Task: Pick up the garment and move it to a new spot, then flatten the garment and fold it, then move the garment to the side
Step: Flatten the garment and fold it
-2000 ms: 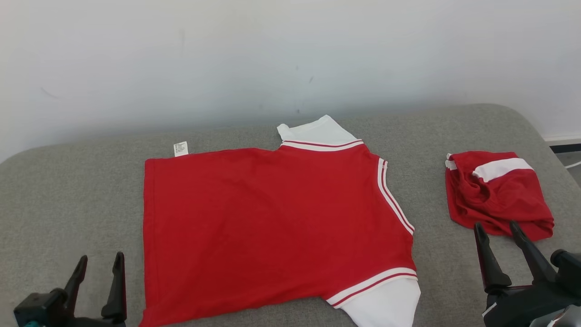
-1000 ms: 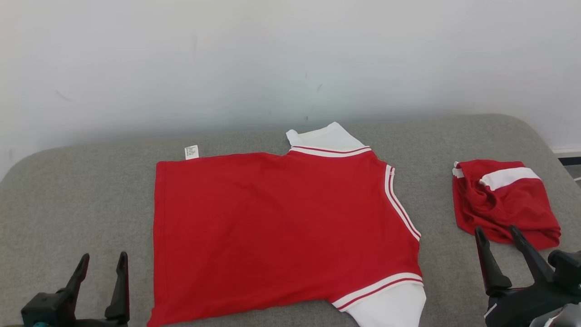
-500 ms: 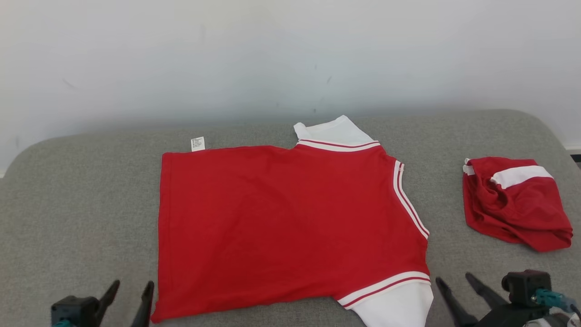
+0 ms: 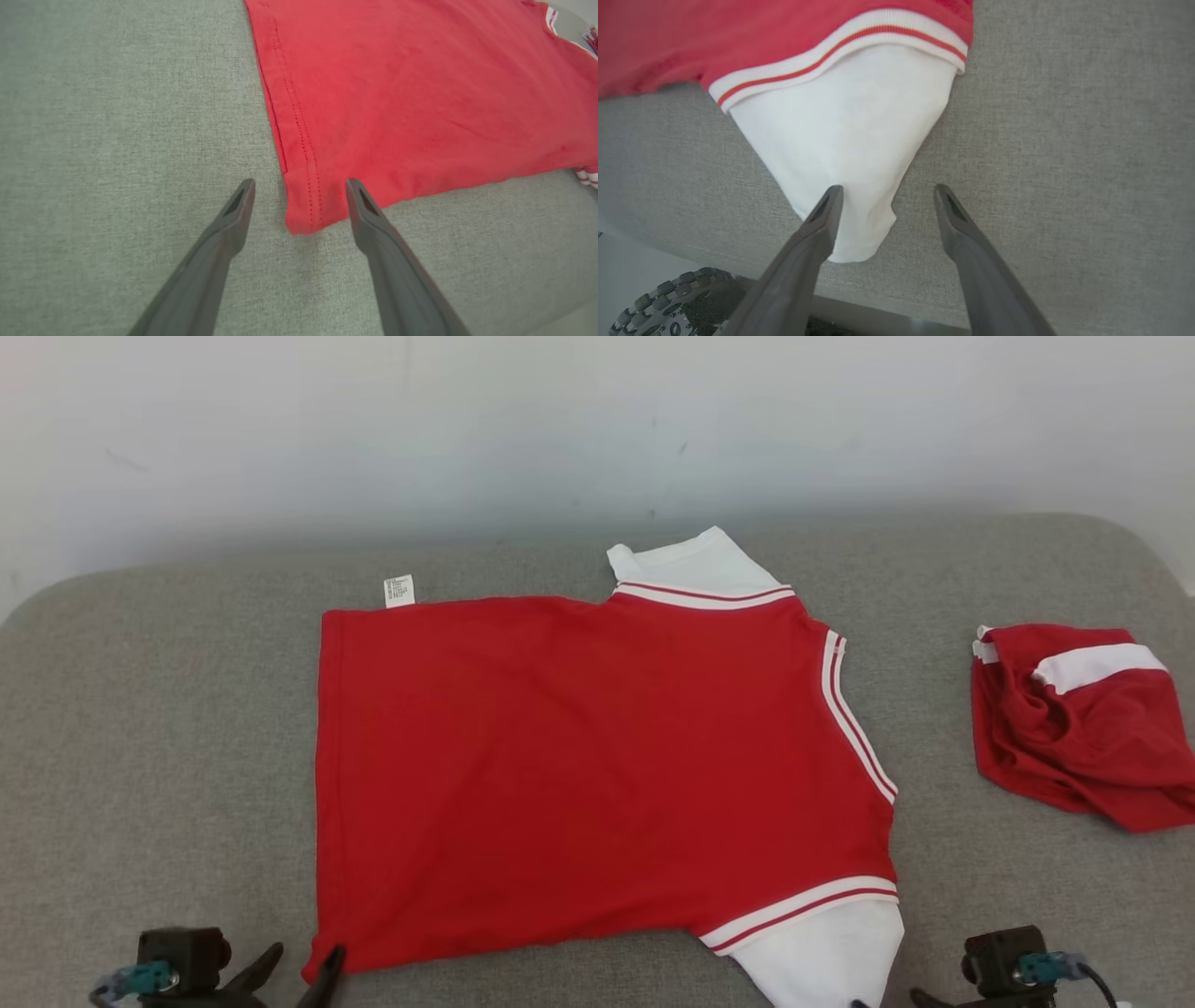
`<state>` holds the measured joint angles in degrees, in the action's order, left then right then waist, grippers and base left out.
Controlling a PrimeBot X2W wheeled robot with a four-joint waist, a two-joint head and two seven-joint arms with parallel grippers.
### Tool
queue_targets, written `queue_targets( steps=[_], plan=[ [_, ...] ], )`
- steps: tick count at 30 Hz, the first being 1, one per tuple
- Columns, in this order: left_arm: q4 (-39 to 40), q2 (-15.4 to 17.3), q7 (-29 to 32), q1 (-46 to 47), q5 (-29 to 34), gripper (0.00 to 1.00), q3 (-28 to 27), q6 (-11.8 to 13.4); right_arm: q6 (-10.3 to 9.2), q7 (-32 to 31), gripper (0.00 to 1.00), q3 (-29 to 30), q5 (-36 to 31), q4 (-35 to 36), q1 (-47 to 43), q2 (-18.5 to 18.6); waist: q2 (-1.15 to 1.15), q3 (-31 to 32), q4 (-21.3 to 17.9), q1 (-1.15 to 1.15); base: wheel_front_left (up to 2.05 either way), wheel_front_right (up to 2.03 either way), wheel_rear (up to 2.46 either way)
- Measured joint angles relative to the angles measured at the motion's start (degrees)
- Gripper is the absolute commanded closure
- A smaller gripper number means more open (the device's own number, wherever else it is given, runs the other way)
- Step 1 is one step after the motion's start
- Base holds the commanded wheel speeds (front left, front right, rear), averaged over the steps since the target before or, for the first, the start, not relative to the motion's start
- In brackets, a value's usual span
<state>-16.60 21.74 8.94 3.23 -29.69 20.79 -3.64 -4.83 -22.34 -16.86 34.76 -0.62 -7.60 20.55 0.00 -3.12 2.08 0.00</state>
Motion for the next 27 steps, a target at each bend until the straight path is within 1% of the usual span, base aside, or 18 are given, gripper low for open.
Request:
queue_targets(
  steps=[3,6,12,13,14,15,16,17,18,19,23,27],
  plan=[
    [-1.27,-0.8,1.55,1.29,-1.53,0.0,0.13,-0.77,-0.21,-1.98,0.0,-1.15,-0.07,-1.34,0.9,-0.36,0.0,-1.02,0.19,0.0,0.0,0.0,0.0],
    [-3.21,-1.63,2.88,2.69,-1.7,0.0,0.73,-1.52,-0.21,-3.58,0.0,-2.08,-0.16,-2.65,2.59,-0.89,0.0,-1.65,0.38,0.01,0.0,0.0,0.0],
    [-6.06,-2.1,4.8,4.48,-3.43,0.0,1.98,-2.04,-0.23,-5.58,0.0,-3.58,-0.22,-4.67,3.69,-2.03,0.0,-1.88,0.41,0.0,0.0,0.0,0.0],
    [-6.44,-2.12,5.09,4.52,-3.45,0.0,2.12,-2.43,-0.23,-5.9,0.51,-3.66,-0.22,-4.77,3.76,-2.19,0.0,-1.87,0.39,0.0,0.0,0.0,0.0],
    [-6.76,-2.14,5.16,4.52,-3.59,0.2,2.12,-2.46,-0.23,-6.0,0.81,-3.79,-0.22,-5.08,4.04,-2.3,0.0,-1.83,0.35,0.0,0.0,0.0,0.0],
    [-6.98,-2.14,5.27,4.64,-3.66,0.48,2.23,-2.47,-0.23,-6.09,1.0,-3.85,-0.22,-5.27,4.32,-2.31,0.0,-1.78,0.29,0.0,0.0,0.0,0.0],
    [-7.28,-2.15,5.66,4.87,-3.67,0.77,2.4,-2.48,-0.23,-6.45,1.0,-3.86,-0.22,-5.46,4.6,-2.32,0.0,-1.75,0.25,0.0,0.0,0.0,0.0],
    [-7.72,-2.2,5.66,5.24,-3.74,0.93,2.52,-2.49,-0.22,-6.46,1.0,-3.87,-0.22,-5.63,4.7,-2.34,0.0,-1.73,0.22,0.0,0.0,0.0,0.0],
    [-8.03,-2.25,5.66,5.5,-3.85,0.98,2.52,-2.49,-0.22,-6.48,1.0,-3.91,-0.22,-5.86,4.69,-2.41,0.0,-1.71,0.19,0.0,0.0,0.0,0.0],
    [-8.51,-2.24,5.93,5.64,-3.86,1.0,3.0,-2.53,-0.21,-6.48,1.0,-3.91,-0.22,-6.19,4.72,-2.52,0.0,-1.65,0.14,0.0,0.0,0.0,0.0],
    [-8.57,-2.22,5.82,5.64,-3.89,1.0,3.23,-2.93,-0.12,-6.42,1.0,-3.33,0.21,-6.03,4.87,-2.55,0.0,-1.49,0.03,0.0,0.0,0.0,0.0],
    [-7.24,-1.74,5.05,5.55,-3.98,1.0,2.66,-2.93,0.82,-5.83,1.0,-0.63,3.63,-3.83,4.88,-2.72,0.0,-1.21,-0.04,0.0,0.0,0.0,0.0]
  ],
)
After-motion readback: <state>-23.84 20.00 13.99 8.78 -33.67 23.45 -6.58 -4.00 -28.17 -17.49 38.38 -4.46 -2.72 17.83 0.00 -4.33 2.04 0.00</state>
